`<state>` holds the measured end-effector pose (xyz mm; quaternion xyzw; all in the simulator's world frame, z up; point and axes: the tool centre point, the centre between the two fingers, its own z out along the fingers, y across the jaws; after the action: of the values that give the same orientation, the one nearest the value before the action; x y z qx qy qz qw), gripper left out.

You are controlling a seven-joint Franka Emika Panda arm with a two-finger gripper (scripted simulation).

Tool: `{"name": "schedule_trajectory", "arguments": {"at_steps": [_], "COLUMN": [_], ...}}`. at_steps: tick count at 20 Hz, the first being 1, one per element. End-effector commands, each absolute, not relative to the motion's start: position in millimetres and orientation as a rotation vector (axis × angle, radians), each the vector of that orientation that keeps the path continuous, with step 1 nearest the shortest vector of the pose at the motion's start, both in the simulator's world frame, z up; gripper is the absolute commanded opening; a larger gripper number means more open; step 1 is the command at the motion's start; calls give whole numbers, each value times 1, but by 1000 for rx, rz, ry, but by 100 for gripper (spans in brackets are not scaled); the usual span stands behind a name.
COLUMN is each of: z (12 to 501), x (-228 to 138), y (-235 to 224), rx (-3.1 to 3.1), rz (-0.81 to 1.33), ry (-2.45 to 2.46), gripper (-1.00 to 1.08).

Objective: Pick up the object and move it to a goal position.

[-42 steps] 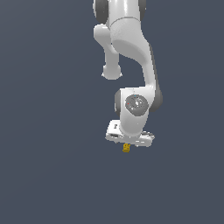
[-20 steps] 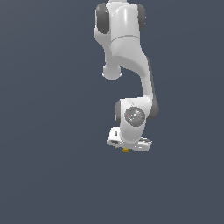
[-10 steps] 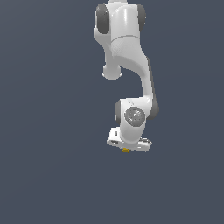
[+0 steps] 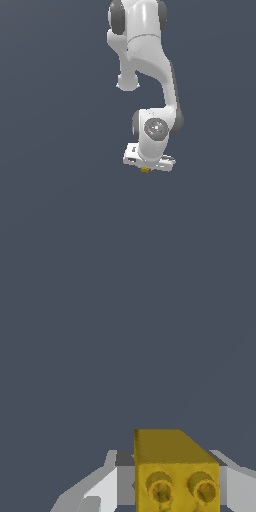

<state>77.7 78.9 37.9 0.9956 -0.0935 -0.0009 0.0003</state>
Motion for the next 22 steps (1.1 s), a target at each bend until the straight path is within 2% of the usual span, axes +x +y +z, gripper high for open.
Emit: {"name": "schedule_trajectory", "arguments": {"at_steps": [1, 7, 22], "z": [51, 99, 261], "x": [77, 71, 55], "y": [82, 93, 129], "rx": [3128, 3128, 3127], "rz": [0, 0, 0], "ry": [-293, -293, -294], "gripper": [-100, -100, -100]}}
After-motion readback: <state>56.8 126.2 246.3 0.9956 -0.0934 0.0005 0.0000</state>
